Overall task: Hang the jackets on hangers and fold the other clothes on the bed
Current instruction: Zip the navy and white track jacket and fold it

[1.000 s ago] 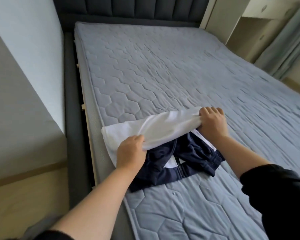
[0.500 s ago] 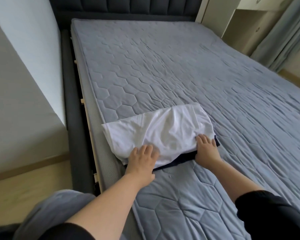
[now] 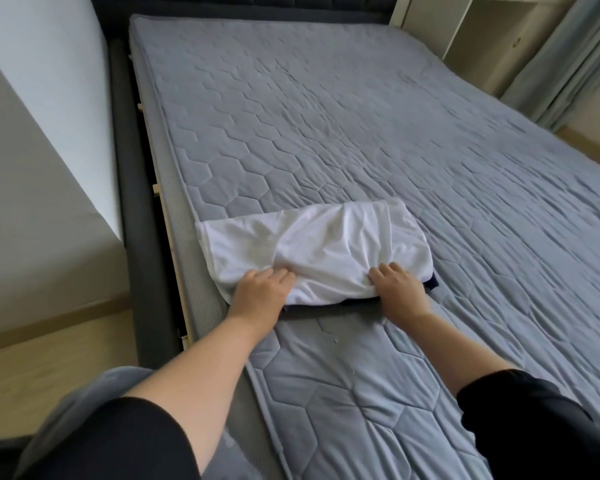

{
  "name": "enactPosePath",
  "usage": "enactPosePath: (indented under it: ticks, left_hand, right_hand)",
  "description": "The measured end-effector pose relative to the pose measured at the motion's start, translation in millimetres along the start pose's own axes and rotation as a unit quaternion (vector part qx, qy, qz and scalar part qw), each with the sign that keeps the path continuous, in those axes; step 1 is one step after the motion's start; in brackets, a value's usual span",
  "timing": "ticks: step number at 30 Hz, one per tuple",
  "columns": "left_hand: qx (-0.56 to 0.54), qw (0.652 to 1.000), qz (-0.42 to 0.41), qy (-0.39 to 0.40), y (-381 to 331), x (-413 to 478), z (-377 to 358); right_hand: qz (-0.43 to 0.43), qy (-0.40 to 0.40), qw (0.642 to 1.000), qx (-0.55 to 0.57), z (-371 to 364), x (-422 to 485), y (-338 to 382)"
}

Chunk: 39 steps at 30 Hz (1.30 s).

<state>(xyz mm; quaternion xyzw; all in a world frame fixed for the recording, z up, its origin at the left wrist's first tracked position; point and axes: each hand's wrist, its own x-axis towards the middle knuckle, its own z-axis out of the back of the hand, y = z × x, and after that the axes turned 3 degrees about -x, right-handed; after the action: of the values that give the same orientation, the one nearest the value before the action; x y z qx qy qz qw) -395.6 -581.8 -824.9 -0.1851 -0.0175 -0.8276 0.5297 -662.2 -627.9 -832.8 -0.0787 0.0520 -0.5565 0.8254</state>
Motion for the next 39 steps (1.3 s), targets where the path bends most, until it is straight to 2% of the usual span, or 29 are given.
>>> enactPosePath:
  ticks: [2, 3, 6, 9, 11, 13, 16, 17, 19, 21, 22, 23, 26, 27, 30, 32, 34, 37, 39]
  left_hand:
    - [-0.027, 0.998, 0.048, -0.011, 12, 5, 9]
    - [-0.030, 0.996, 0.085, 0.018, 16, 5, 13]
    - [-0.008, 0.963, 0.205, 0.174, 21, 7, 19]
    - [0.016, 0.939, 0.182, 0.290, 14, 11, 16]
    - [-0.042, 0.947, 0.137, 0.286, 8, 14, 13]
    - [-0.140, 0.956, 0.110, 0.232, 2, 20, 14]
    - [-0.211, 0.957, 0.145, 0.134, -5, 27, 8]
    - [-0.191, 0.962, 0.151, 0.121, -5, 27, 2]
    - [-0.109, 0.971, 0.149, 0.151, -2, 23, -13]
    - [-0.042, 0.961, 0.155, 0.225, 4, 18, -28]
    - [-0.027, 0.953, 0.157, 0.256, 7, 15, -34]
    - [-0.021, 0.949, 0.155, 0.273, 11, 13, -39]
    - [-0.024, 0.950, 0.146, 0.276, 19, 6, -50]
    - [-0.025, 0.950, 0.146, 0.275, 21, 5, -52]
    - [-0.024, 0.951, 0.148, 0.272, 22, 4, -55]
    - [-0.017, 0.950, 0.153, 0.271, 22, 4, -58]
    - [-0.013, 0.950, 0.154, 0.271, 20, 4, -58]
    - [-0.017, 0.950, 0.154, 0.270, 20, 5, -57]
    - [-0.019, 0.950, 0.153, 0.270, 20, 5, -56]
  right_hand:
    - [0.002, 0.011, 1.000, 0.005, 6, -2, 11]
    - [0.008, 0.012, 1.000, 0.013, 11, -4, 17]
    - [0.035, 0.014, 0.997, 0.060, 18, -17, 35]
    - [0.055, 0.039, 0.995, 0.080, 19, -33, 43]
    - [0.050, 0.062, 0.992, 0.097, 20, -40, 45]
    - [0.035, 0.108, 0.984, 0.135, 26, -42, 44]
    - [-0.015, 0.200, 0.945, 0.258, 37, -36, 39]
    - [-0.041, 0.190, 0.927, 0.320, 39, -32, 40]
    - [-0.093, 0.076, 0.916, 0.382, 40, -20, 43]
    - [-0.120, -0.044, 0.925, 0.358, 34, -2, 49]
    - [-0.129, -0.061, 0.929, 0.342, 31, 8, 52]
    - [-0.135, -0.046, 0.935, 0.326, 26, 17, 53]
    - [-0.129, 0.077, 0.963, 0.224, 3, 31, 36]
    - [-0.149, 0.116, 0.961, 0.202, -7, 31, 22]
    - [-0.317, 0.177, 0.905, 0.223, -30, 18, -28]
    - [-0.412, 0.131, 0.852, 0.297, -35, 10, -55]
    - [-0.453, 0.050, 0.802, 0.387, -30, 9, -70]
    - [-0.481, -0.018, 0.755, 0.445, -18, 16, -86]
    - [-0.476, -0.025, 0.765, 0.433, -13, 23, -90]
